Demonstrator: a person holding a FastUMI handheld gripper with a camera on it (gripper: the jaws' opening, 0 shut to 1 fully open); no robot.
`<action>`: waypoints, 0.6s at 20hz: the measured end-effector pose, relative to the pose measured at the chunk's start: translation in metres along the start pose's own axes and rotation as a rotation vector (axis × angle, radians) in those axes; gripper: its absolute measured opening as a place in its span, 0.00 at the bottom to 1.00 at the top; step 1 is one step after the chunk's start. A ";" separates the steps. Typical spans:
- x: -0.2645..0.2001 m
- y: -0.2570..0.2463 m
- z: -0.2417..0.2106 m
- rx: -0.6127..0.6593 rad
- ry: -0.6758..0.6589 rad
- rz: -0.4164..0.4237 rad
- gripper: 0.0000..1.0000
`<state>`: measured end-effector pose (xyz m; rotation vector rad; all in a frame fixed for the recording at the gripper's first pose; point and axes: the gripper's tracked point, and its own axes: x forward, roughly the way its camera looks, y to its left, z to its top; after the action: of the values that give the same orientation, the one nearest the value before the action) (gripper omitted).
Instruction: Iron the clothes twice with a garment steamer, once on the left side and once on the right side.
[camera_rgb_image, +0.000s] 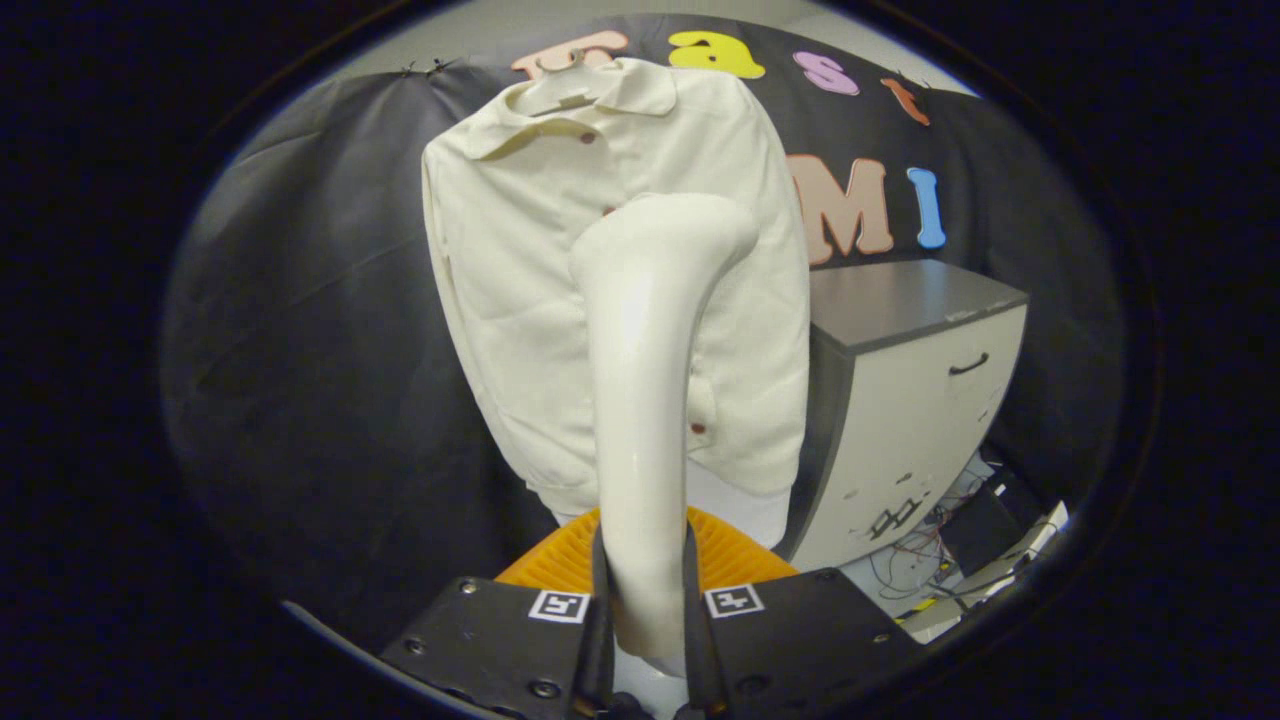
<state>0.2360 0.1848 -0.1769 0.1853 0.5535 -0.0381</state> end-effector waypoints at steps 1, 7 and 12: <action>0.002 -0.003 0.015 -0.008 -0.024 0.007 0.28; 0.033 -0.026 0.099 0.009 -0.115 0.096 0.28; 0.056 -0.031 0.132 -0.030 -0.170 0.173 0.28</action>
<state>0.3496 0.1303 -0.1018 0.1978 0.3670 0.1212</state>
